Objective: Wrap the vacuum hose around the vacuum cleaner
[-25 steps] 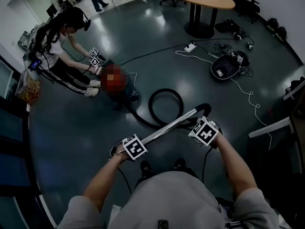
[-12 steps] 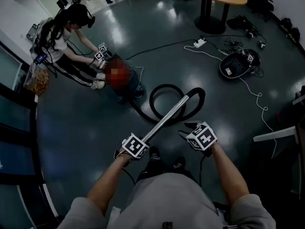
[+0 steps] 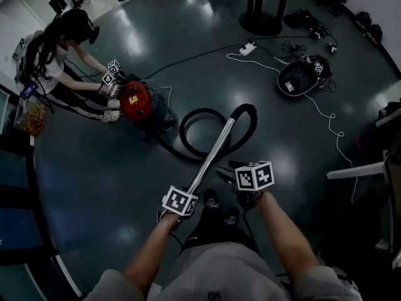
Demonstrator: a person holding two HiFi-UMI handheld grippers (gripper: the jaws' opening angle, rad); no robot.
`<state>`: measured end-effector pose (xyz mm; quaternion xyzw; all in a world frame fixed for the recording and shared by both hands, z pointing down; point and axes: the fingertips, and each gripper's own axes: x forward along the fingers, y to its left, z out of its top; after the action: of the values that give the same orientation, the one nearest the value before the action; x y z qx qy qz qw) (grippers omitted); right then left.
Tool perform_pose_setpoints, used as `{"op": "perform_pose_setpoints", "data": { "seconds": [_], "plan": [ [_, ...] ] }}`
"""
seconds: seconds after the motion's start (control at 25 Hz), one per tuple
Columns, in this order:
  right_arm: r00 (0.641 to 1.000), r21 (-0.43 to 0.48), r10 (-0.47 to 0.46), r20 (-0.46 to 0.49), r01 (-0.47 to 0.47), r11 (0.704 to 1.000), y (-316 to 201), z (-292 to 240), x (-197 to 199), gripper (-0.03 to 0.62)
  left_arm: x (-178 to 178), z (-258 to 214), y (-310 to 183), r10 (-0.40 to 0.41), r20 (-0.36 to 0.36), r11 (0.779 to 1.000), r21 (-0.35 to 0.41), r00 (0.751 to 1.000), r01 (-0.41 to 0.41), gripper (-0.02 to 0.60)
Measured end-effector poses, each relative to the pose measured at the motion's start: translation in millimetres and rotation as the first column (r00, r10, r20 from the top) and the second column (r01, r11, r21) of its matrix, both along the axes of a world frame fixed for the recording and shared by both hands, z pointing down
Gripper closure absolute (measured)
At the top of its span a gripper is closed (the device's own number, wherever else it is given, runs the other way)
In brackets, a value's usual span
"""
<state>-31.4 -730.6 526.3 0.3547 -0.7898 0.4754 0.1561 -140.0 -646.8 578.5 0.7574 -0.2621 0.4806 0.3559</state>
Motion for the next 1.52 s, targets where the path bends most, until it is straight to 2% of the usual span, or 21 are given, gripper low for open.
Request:
{"op": "perform_pose_setpoints", "data": {
  "seconds": [0.08, 0.16, 0.24, 0.56, 0.84, 0.88, 0.96, 1.12, 1.24, 1.52],
  "plan": [
    [0.99, -0.088, 0.12, 0.08, -0.113, 0.99, -14.3, 14.2, -8.6, 0.321, 1.4, -0.5, -8.9, -0.008, -0.01, 1.0, -0.005, 1.0, 0.008, 0.436],
    [0.95, -0.174, 0.258, 0.179, -0.227, 0.958, -32.4, 22.3, -22.1, 0.303, -4.2, -4.7, -17.8, -0.01, -0.007, 1.0, -0.005, 1.0, 0.01, 0.436],
    [0.907, -0.233, 0.34, 0.25, -0.284, 0.93, -44.4, 24.9, -36.0, 0.303, -9.6, -7.2, -19.0, -0.009, -0.002, 1.0, -0.01, 1.0, 0.009, 0.436],
    [0.846, -0.342, 0.468, 0.254, -0.375, 0.862, -85.2, 40.0, -75.2, 0.303, -15.8, -10.9, -26.4, -0.003, -0.03, 1.0, -0.019, 1.0, 0.003, 0.436],
    [0.794, -0.404, 0.518, 0.317, -0.381, 0.832, -103.0, 45.2, -126.8, 0.304, -28.2, -12.3, -48.0, 0.008, -0.046, 1.0, -0.008, 0.999, -0.009, 0.436],
    [0.786, -0.416, 0.527, 0.322, -0.383, 0.825, -104.3, 46.2, -129.7, 0.311, -28.8, -11.4, -50.0, 0.014, -0.045, 1.0, -0.003, 0.999, -0.014, 0.436],
    [0.771, -0.435, 0.541, 0.337, -0.382, 0.815, -107.6, 46.3, -131.1, 0.379, -29.0, -10.8, -54.5, 0.02, -0.051, 1.0, 0.006, 0.999, -0.02, 0.436],
    [0.78, -0.418, 0.515, 0.356, -0.36, 0.834, -120.3, 37.7, -130.7, 0.435, -29.5, -15.8, -65.0, 0.011, -0.028, 1.0, 0.01, 1.0, -0.011, 0.436],
    [0.787, -0.422, 0.521, 0.33, -0.37, 0.827, -123.7, 36.4, -120.5, 0.501, -19.2, -17.7, -72.4, 0.022, -0.029, 0.998, 0.053, 0.999, -0.02, 0.434],
    [0.822, -0.41, 0.516, 0.242, -0.395, 0.822, -140.1, 40.2, -93.2, 0.54, 6.9, -13.4, -87.4, 0.034, -0.062, 0.997, 0.075, 0.997, -0.03, 0.434]
  ]
}}
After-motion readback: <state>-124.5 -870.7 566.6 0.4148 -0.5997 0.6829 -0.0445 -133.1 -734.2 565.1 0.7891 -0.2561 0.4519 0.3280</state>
